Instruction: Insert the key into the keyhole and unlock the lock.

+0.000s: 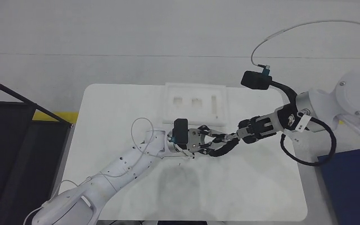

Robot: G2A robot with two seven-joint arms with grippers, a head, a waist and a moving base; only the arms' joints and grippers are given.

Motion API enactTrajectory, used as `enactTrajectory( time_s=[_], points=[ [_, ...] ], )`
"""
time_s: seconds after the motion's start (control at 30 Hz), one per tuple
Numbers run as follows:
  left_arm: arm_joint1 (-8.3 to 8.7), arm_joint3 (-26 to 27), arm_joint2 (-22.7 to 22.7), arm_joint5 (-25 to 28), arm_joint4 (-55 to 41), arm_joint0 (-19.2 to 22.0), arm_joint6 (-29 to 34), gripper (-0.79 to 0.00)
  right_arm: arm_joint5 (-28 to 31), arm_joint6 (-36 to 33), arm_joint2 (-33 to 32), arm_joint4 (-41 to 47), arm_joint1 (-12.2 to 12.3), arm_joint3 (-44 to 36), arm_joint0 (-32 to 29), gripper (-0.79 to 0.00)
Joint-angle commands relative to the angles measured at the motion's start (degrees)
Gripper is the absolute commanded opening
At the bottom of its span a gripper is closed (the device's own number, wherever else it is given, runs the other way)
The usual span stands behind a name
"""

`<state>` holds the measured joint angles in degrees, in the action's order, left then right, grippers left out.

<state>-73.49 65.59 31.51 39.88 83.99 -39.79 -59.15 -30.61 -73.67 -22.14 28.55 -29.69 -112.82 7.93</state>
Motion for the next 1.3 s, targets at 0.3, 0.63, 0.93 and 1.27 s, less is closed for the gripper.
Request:
enactTrajectory(
  time_s=[0.3, 0.63, 0.93, 1.27],
  points=[
    [-0.59, 0.0, 1.1, 1.0, 0.6, -0.7, 0.1, -0.785, -0.4, 0.4, 0.3, -0.3, 0.4, -0.1, -0.1, -0.785],
    [-1.28, -0.7, 1.8, 1.9, 1.1, -1.1, -0.3, -0.785, -0.7, 0.7, -0.3, -1.1, 0.4, 0.0, -0.8, -0.785],
    [-1.81, -1.3, 2.6, 2.5, 1.1, -1.3, -0.9, -0.785, -0.6, 0.6, -0.7, -1.8, -0.2, -0.6, -1.6, -0.785],
    [-2.36, -1.9, 3.1, 3.5, 2.0, -1.0, 0.1, -0.785, 0.6, -0.7, 0.8, -5.5, -1.4, -0.9, -0.9, -0.785]
  ],
)
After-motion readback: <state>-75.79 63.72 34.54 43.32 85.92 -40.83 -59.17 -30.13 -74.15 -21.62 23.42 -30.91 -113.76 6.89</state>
